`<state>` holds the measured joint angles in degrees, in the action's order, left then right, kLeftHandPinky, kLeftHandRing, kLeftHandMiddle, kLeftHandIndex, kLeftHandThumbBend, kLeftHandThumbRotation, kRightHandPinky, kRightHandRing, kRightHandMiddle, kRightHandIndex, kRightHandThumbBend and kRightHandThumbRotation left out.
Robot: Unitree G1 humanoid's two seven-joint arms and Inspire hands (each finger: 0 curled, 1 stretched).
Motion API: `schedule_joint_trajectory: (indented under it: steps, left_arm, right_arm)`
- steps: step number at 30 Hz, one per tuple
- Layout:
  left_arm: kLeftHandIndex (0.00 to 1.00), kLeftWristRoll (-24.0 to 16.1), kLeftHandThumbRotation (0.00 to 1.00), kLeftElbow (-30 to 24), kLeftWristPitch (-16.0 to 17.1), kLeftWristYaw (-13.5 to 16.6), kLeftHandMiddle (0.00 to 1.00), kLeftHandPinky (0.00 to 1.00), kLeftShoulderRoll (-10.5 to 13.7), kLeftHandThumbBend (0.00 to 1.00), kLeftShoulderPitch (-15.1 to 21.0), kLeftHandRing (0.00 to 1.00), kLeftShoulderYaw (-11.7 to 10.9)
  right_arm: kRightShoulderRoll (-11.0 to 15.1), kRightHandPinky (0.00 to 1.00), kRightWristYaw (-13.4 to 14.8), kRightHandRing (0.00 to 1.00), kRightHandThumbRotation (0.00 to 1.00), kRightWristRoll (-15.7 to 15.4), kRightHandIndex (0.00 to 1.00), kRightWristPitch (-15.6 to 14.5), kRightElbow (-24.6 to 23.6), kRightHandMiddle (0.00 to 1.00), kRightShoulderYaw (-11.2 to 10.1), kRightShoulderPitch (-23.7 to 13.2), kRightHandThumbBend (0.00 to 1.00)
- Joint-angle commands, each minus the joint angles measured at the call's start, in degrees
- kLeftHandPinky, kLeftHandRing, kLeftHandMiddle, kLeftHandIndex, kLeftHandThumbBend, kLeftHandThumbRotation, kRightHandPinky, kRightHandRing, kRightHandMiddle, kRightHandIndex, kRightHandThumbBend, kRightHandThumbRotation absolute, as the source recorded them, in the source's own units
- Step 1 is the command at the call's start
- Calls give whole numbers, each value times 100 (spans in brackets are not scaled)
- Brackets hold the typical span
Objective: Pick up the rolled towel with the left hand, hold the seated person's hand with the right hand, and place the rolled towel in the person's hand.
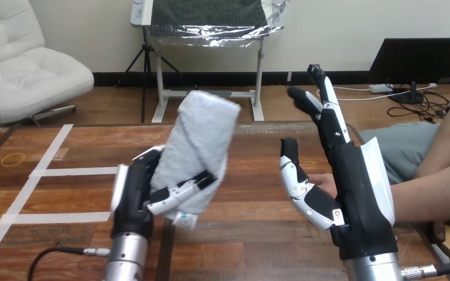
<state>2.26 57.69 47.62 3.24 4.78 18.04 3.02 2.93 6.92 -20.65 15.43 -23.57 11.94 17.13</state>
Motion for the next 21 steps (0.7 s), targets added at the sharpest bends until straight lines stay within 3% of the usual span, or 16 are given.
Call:
schedule_joint_trajectory:
  steps: [1, 12, 18, 21]
  left_arm:
    - [48, 254, 20, -1243, 396, -252, 42, 37, -173, 79, 3, 39, -122]
    - [49, 536, 19, -2151, 288, -788, 43, 37, -358, 80, -454, 39, -14]
    - [49, 713, 17, -2620, 179, -1039, 44, 36, -479, 80, -688, 39, 47]
    - [50, 768, 17, -2802, 146, -1145, 44, 36, -521, 81, -786, 39, 77]
  right_arm:
    - [-42, 100, 47, 98, 0, -36, 100, -38, -306, 95, -200, -284, 0]
    - [160, 100, -91, 100, 0, -230, 100, -317, -467, 98, -471, -357, 0]
    - [439, 100, -356, 100, 0, -113, 100, -527, -521, 100, -753, -489, 0]
    - [623, 100, -455, 100, 0, -251, 100, -660, -536, 100, -914, -586, 4]
